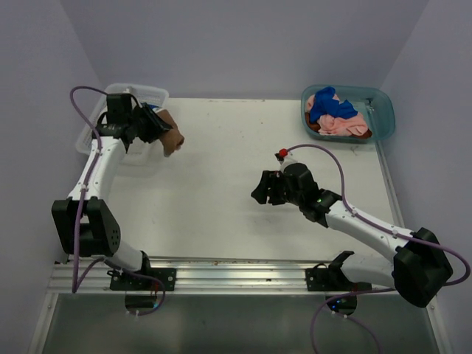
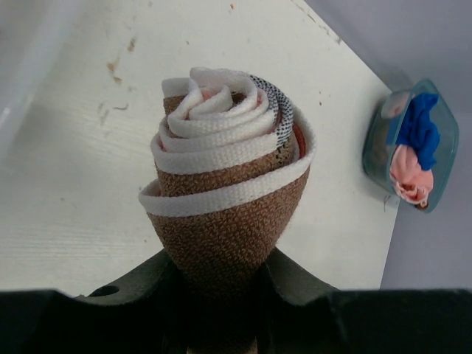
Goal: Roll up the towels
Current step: Place the rolled towel into the container
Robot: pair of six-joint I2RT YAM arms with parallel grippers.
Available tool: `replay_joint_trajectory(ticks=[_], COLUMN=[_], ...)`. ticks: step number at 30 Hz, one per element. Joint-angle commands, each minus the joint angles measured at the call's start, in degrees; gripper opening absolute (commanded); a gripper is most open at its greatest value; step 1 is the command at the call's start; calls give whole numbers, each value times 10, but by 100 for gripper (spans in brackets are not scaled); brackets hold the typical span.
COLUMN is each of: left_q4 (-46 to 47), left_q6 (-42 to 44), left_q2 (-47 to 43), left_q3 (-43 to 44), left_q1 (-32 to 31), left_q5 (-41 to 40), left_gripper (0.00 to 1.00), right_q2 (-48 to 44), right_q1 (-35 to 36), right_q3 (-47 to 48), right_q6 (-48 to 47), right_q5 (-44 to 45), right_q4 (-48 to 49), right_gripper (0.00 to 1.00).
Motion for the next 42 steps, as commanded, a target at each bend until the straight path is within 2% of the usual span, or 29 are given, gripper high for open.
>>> replay_joint_trajectory(ticks=[1,10,15,20,24,31,42], left_q4=[-5,6,7,0,24,116,193], left_q6=[-10,-45,-70,-57,-75,-106,-135], left_q2=[29,103,133,112,102,96,123], left_q3=[45,160,200,165,106,37,-37], left_q1=[46,120,170,215,256,257,257], left_q5=[22,-1,40,23,11,4,-45], left_gripper=[17,17,17,18,18,18,20], right_q2=[-7,-13,-16,-15,-7,-5,-18], right_q1=[-2,-2,-2,-2,-2,-2,-2], right_q3=[6,0,0,-8,-7,-2,-15], right_q6=[-8,4,7,16,18,7,19], right_q5=[-2,-6,-9,-13,-18,-16,-20], right_q4=[-8,-15,-21,-13,-12,-19,-13], right_gripper=[63,63,63,63,63,63,63])
